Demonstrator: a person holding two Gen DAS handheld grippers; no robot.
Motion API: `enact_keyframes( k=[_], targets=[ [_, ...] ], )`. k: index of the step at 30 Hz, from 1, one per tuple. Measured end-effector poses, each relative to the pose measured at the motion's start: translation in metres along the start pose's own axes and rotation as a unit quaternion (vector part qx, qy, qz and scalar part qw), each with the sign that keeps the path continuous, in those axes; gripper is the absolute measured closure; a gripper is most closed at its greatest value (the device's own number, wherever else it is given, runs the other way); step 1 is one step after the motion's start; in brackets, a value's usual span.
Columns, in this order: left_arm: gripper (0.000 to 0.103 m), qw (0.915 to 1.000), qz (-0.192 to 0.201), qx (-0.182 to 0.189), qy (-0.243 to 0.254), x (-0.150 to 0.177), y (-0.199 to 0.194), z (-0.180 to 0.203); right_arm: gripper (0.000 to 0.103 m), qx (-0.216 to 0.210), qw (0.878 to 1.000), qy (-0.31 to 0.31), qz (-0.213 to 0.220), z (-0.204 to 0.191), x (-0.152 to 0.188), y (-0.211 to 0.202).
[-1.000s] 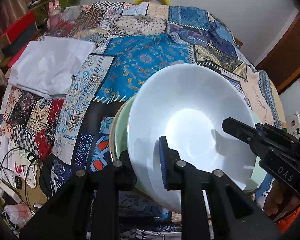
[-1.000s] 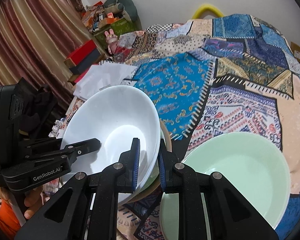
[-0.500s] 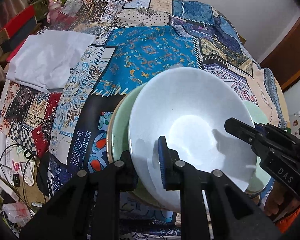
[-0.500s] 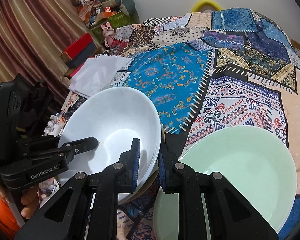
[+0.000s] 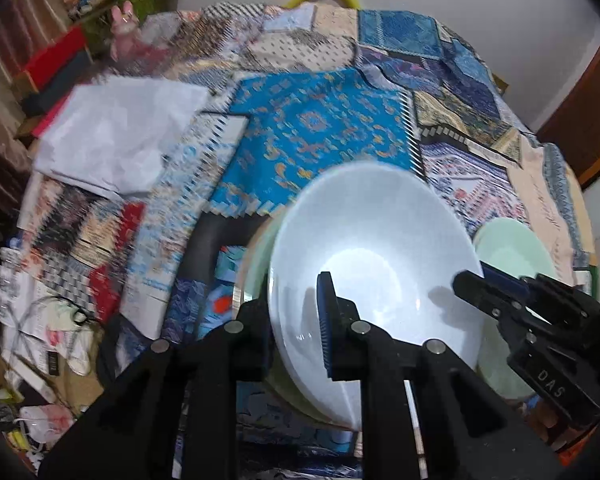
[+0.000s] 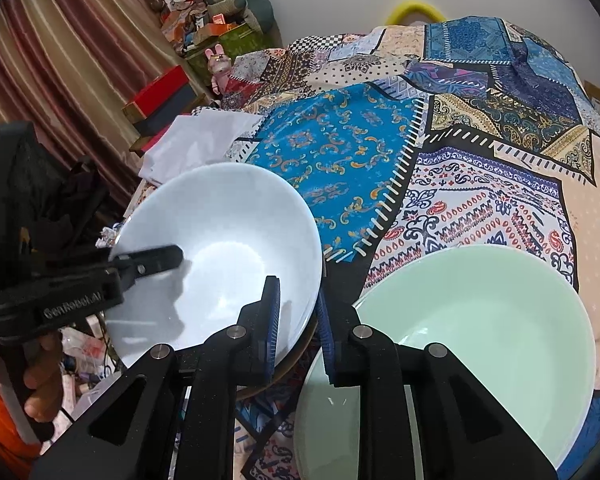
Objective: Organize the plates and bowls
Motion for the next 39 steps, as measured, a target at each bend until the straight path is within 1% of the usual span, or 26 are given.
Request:
enact_keyframes(
  k=[4,9,14,22,24,25,26,27,29,32,37,39],
  targets=[
    [0.084,0.9999,-0.005,0.009,-0.009,-0.001,-0.002,-0.004,0.086,-0.008,1.000,0.002,0.000,0.001,0.001,0.000],
    [0.084,1.0000,-0.006,0.007,-0.003,0.003,-0.005,-0.002,0.086,-0.008,1.000,-0.001,0.002,0.001,0.002,-0.004],
    [0.084,0.9997,-0.003,0.024,-0.005,0.007,-0.011,-0.006,0.086,-0.004,1.000,0.000,0.005,0.004,0.001,-0.008],
    [0.084,0.9990,0.010,0.043,-0.001,0.014,-0.022,-0.008,0.082,-0.003,1.000,0.000,-0.007,0.006,0.002,-0.004],
    [0.077,0.9994,0.019,0.029,0.005,0.014,-0.027,-0.010,0.081,-0.002,1.000,-0.003,-0.008,0.004,0.002,-0.002],
    [0.067,0.9993,0.031,0.015,0.012,0.014,-0.032,-0.012,0.081,-0.001,1.000,-0.005,-0.010,0.003,0.002,-0.001],
    [0.059,0.9991,0.037,0.011,0.014,0.014,-0.035,-0.014,0.081,0.000,1.000,-0.006,-0.011,0.003,0.003,-0.001],
    [0.058,0.9991,0.039,0.010,0.013,0.015,-0.035,-0.016,0.081,0.000,1.000,-0.007,-0.012,0.002,0.003,0.000],
    [0.057,0.9995,0.027,0.012,0.005,0.018,-0.031,-0.023,0.080,0.000,1.000,-0.008,-0.015,0.002,0.004,0.002],
    [0.056,0.9994,0.009,0.030,-0.013,0.024,-0.020,-0.031,0.080,-0.001,1.000,-0.008,-0.020,0.000,0.004,0.004],
    [0.056,0.9975,-0.012,0.061,-0.033,0.032,-0.005,-0.033,0.079,0.004,1.000,-0.013,-0.026,-0.003,0.004,0.008],
    [0.055,0.9969,-0.020,0.066,-0.039,0.034,0.001,-0.034,0.077,0.003,1.000,-0.012,-0.028,-0.004,0.005,0.009]
  ],
)
Point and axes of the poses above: each gripper's, at about its wrist camera, not at the fingertips, and y roughly the way its jaws point, z to its right, x to its underside, the point moved 6 cm from there along y, roughly the way its jaws point, and after that the axes turned 12 degrees about x, right-handed, at the moved point
